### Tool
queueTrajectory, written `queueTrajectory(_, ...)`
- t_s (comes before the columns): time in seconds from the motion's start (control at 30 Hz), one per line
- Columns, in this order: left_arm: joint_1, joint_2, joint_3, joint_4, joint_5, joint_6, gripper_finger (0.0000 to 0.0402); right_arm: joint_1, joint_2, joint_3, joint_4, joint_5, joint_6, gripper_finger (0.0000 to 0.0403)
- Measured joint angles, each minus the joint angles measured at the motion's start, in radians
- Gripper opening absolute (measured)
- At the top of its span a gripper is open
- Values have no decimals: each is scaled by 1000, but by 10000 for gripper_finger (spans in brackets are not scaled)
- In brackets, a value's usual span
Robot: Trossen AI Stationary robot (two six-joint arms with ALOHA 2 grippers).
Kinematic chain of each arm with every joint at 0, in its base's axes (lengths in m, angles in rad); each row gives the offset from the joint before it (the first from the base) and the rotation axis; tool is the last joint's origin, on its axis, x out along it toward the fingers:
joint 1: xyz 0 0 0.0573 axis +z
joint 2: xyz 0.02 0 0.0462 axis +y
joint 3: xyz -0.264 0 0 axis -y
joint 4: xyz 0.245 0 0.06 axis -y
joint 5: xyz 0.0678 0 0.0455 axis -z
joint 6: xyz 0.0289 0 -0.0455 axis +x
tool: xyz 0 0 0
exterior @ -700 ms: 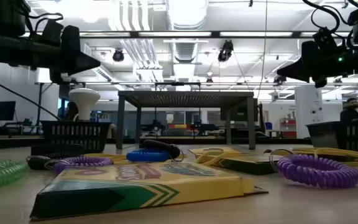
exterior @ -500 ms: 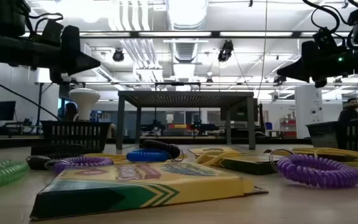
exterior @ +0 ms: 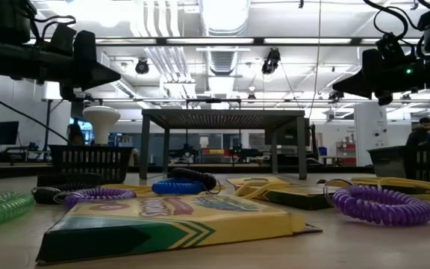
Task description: Pick & Place Office Desk Supplies
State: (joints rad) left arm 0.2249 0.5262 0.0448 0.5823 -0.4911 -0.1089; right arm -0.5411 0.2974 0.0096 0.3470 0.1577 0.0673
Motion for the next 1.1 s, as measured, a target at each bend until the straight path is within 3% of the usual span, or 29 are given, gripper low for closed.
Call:
queueTrajectory(0.13,0,0,0,0,0,0,25,0,0,0,0,0,-2,8)
queueTrajectory(0.33,0,0,0,0,0,0,25,0,1,1,1,0,-302,8)
queueTrajectory(0.5,0,0,0,0,0,10,25,0,-1,1,1,0,-389,8)
queueTrajectory(0.77,0,3,0,0,0,34,25,0,-1,1,2,-1,-368,8)
queueTrajectory(0.97,0,3,0,0,0,31,25,0,0,1,18,-12,-66,8)
queueTrajectory(1.1,0,4,0,0,0,31,25,0,-1,1,75,-12,14,8)
